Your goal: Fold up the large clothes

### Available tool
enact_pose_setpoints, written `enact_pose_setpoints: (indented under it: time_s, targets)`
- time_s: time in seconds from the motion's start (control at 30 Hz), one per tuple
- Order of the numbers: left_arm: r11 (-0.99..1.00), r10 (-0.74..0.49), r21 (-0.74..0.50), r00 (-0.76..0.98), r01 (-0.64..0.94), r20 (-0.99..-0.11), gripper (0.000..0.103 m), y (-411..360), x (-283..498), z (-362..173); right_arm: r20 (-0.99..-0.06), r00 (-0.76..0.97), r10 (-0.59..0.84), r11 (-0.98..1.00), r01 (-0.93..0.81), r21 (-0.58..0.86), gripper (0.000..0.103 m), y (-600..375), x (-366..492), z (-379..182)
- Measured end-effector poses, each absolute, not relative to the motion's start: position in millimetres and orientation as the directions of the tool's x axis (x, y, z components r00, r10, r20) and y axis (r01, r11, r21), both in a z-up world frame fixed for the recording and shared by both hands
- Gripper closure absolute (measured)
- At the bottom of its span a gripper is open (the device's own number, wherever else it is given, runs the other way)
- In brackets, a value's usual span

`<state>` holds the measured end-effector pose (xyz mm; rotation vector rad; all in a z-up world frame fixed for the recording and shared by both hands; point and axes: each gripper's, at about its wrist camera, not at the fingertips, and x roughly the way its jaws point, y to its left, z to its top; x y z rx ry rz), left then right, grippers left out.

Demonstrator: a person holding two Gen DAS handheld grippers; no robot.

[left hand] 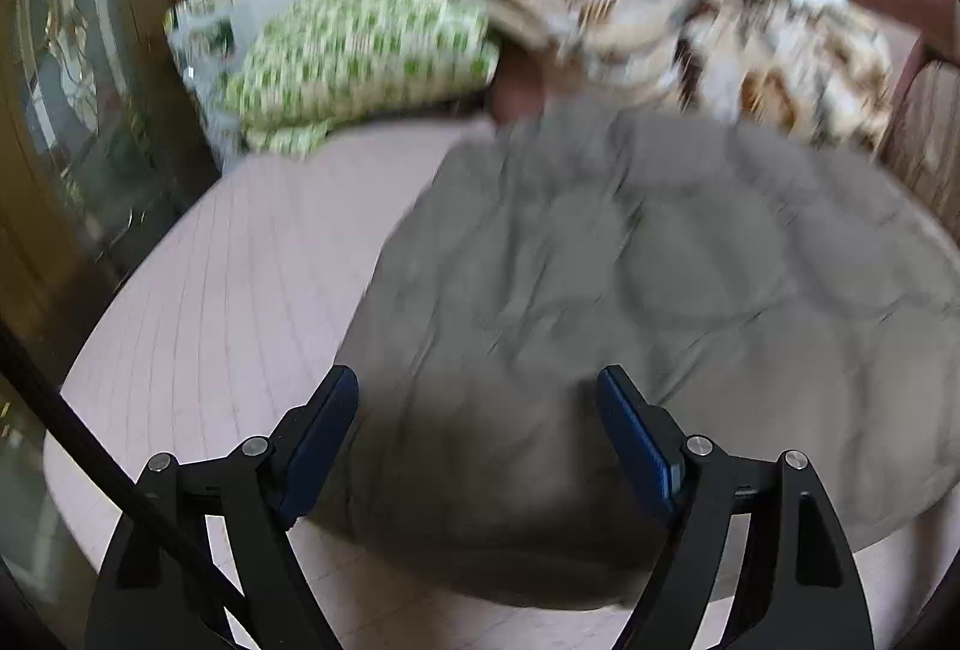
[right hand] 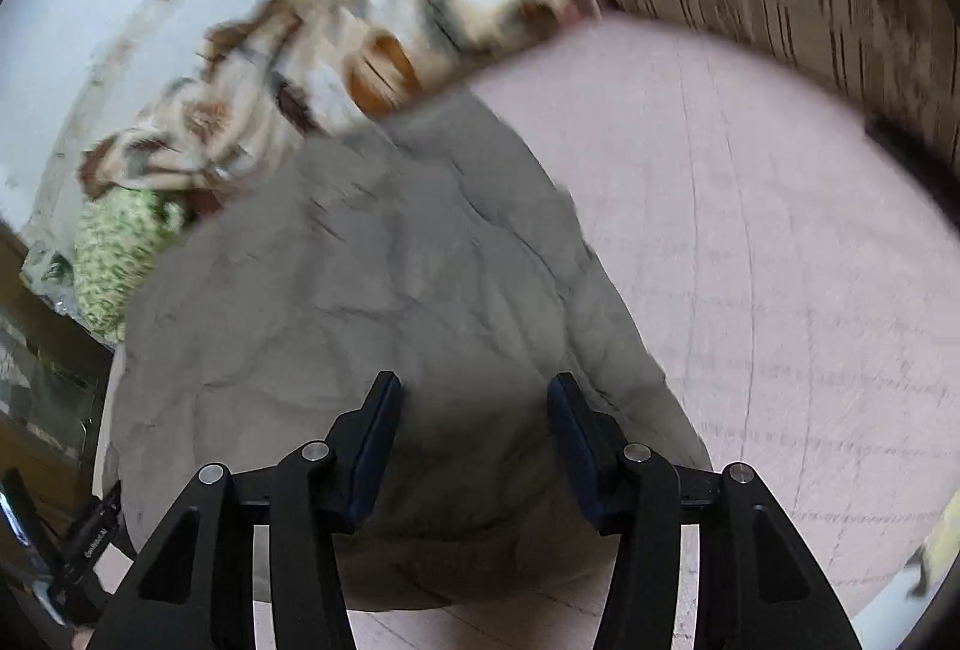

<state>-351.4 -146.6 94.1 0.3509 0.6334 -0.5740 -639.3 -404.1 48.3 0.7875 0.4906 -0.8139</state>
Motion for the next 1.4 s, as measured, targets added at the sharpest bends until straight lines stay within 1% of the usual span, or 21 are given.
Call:
enact_pose_setpoints:
  time_s: [0.03, 0.1, 0.17, 0.27, 0.33, 0.43, 0.47, 0.53, 0.67, 0.83, 1.0, 1.1, 1.2, 1.3, 1.4]
  targets:
    - [0.786, -0.414, 0.134, 0.674, 0.604, -0.612, 0.022, -149.1, -357.5, 101.2, -0.624, 0.611, -0.487, 0.475, 0.785, 0.397, 0.047, -393.8, -635.8, 60.9]
    - [0.773, -0.454, 0.134, 0.688, 0.620, -0.566, 0.022, -159.8, -367.2, 111.8, -0.587, 0.615, -0.526, 0.523, 0.779, 0.347, 0.047, -385.5, -623.8, 75.3]
    - [0.746, -0.487, 0.125, 0.663, 0.654, -0.569, 0.022, -177.7, -375.3, 114.3, -0.563, 0.630, -0.535, 0.578, 0.759, 0.301, 0.047, -379.1, -604.7, 84.7]
    - [0.715, -0.506, 0.097, 0.608, 0.692, -0.612, 0.022, -203.6, -377.5, 104.2, -0.571, 0.646, -0.506, 0.623, 0.732, 0.276, 0.047, -377.6, -573.7, 83.6]
    - [0.711, -0.487, 0.091, 0.583, 0.697, -0.650, 0.022, -215.7, -374.9, 90.7, -0.577, 0.641, -0.507, 0.640, 0.728, 0.246, 0.047, -377.7, -558.2, 81.9]
    - [0.716, -0.471, 0.077, 0.562, 0.694, -0.680, 0.021, -222.6, -364.9, 72.6, -0.608, 0.610, -0.508, 0.656, 0.732, 0.186, 0.047, -380.7, -532.1, 67.8]
    - [0.715, -0.463, 0.081, 0.558, 0.694, -0.688, 0.020, -224.5, -363.0, 68.5, -0.634, 0.587, -0.503, 0.654, 0.738, 0.164, 0.044, -383.3, -525.4, 59.0]
    - [0.709, -0.459, 0.098, 0.563, 0.698, -0.687, 0.020, -227.6, -363.7, 63.5, -0.664, 0.559, -0.496, 0.662, 0.738, 0.126, 0.041, -386.9, -519.4, 42.9]
    - [0.706, -0.437, 0.146, 0.589, 0.693, -0.680, 0.020, -236.3, -366.4, 55.9, -0.683, 0.524, -0.509, 0.670, 0.739, 0.068, 0.039, -385.9, -512.3, 32.5]
    - [0.713, -0.451, 0.131, 0.593, 0.689, -0.667, 0.020, -230.0, -367.6, 59.3, -0.687, 0.520, -0.508, 0.670, 0.739, 0.064, 0.039, -387.6, -512.7, 33.4]
    - [0.707, -0.462, 0.137, 0.600, 0.694, -0.653, 0.020, -224.9, -372.6, 65.0, -0.658, 0.571, -0.490, 0.665, 0.734, 0.141, 0.038, -382.7, -532.3, 50.5]
    - [0.704, -0.462, 0.150, 0.608, 0.694, -0.645, 0.020, -224.3, -375.7, 66.8, -0.631, 0.579, -0.517, 0.655, 0.742, 0.144, 0.038, -375.2, -549.5, 62.2]
    - [0.705, -0.460, 0.155, 0.612, 0.693, -0.644, 0.020, -224.3, -376.2, 66.7, -0.612, 0.553, -0.565, 0.611, 0.779, 0.140, 0.036, -371.9, -572.1, 70.2]
    - [0.704, -0.461, 0.152, 0.610, 0.693, -0.644, 0.020, -224.3, -376.3, 66.5, -0.615, 0.512, -0.600, 0.565, 0.815, 0.128, 0.035, -372.8, -588.0, 71.0]
    - [0.704, -0.461, 0.154, 0.612, 0.693, -0.643, 0.020, -224.1, -376.5, 66.5, -0.651, 0.463, -0.601, 0.513, 0.848, 0.130, 0.034, -381.2, -599.9, 61.6]
